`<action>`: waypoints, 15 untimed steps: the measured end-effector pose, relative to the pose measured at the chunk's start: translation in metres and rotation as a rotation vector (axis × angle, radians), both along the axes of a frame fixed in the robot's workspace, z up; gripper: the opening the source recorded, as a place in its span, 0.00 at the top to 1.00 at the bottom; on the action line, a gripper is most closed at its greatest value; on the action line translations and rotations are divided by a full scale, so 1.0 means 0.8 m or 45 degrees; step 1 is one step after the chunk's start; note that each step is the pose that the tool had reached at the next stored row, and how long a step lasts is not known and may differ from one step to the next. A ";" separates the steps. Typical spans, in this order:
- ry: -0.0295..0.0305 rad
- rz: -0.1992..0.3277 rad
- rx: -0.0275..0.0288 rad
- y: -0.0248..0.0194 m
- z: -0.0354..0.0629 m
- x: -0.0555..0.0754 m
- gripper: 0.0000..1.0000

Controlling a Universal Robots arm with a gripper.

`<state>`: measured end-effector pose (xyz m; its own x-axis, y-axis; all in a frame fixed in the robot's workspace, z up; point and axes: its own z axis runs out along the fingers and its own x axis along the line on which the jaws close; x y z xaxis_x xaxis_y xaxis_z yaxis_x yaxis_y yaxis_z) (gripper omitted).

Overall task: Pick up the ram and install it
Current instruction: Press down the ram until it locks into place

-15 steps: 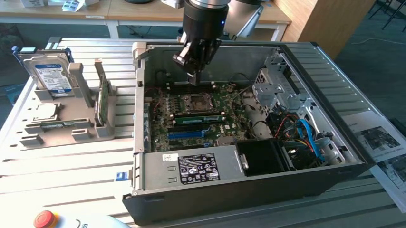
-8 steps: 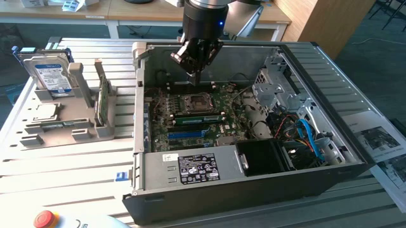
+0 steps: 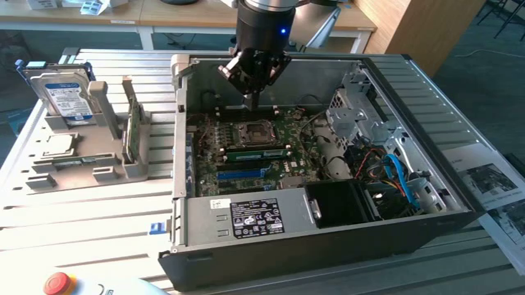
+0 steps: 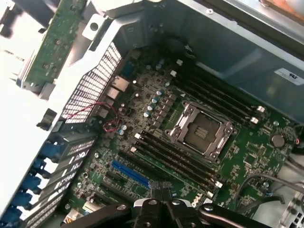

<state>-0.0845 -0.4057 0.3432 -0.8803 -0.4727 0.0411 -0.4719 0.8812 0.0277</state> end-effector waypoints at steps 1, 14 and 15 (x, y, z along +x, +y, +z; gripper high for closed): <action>-0.0001 -0.019 0.0000 0.0000 0.000 0.000 0.90; 0.0000 -0.277 0.0000 0.0000 0.000 0.000 0.90; 0.0000 -0.296 0.0000 0.0000 0.000 0.000 0.90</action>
